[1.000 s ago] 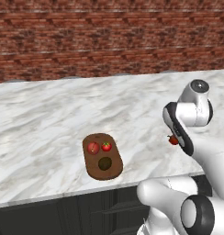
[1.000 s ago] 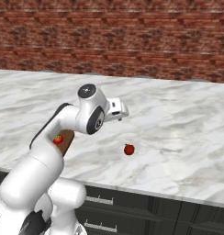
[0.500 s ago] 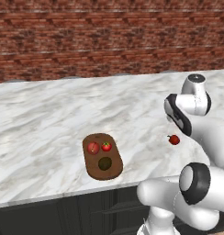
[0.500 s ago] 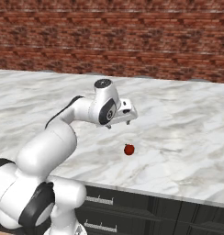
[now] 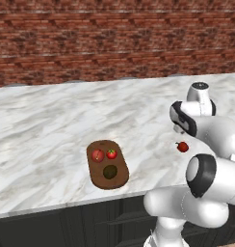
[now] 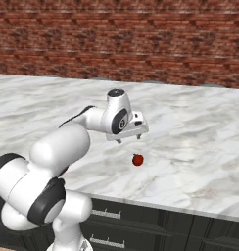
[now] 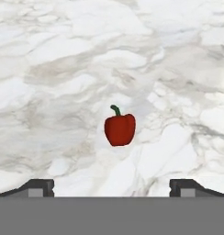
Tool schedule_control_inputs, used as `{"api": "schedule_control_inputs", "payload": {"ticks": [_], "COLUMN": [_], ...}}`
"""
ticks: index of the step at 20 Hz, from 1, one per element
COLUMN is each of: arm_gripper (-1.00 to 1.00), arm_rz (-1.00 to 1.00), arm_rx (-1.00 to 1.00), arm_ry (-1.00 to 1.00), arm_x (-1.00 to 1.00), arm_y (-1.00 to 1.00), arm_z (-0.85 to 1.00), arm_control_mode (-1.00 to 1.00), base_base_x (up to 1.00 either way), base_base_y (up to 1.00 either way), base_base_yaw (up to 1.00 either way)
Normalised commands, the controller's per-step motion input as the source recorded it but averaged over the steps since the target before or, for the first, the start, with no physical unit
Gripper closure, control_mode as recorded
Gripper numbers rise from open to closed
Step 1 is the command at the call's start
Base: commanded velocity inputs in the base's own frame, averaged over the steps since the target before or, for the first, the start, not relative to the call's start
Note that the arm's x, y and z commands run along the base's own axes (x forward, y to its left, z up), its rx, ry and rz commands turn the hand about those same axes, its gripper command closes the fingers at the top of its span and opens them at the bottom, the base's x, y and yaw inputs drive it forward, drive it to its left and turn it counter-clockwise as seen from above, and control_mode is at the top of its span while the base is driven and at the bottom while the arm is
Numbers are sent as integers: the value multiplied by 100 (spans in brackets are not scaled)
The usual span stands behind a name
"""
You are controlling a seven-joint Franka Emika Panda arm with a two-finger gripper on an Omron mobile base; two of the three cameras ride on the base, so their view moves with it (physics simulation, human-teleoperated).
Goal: Place the avocado, onion, tomato, and bell pepper on the cutting board.
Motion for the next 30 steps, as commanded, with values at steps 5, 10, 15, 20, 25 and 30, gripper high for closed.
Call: {"api": "schedule_control_inputs", "payload": {"ticks": [5,10,15,20,25,30], "arm_gripper": [-100,-100,-100,-100,-100,-100], "arm_rz": [6,3,1,1,0,0], "arm_rx": [0,0,0,0,0,0], "arm_ry": [0,0,0,0,0,0], "arm_x": [13,4,7,9,4,0], "arm_y": [-12,-19,-7,0,0,0], "arm_z": [-31,-29,-26,-23,-22,-22], "arm_control_mode": [-100,-100,-100,-100,-100,-100], "base_base_x": [0,0,0,0,0,0], "base_base_y": [0,0,0,0,0,0], "base_base_yaw": [0,0,0,0,0,0]}}
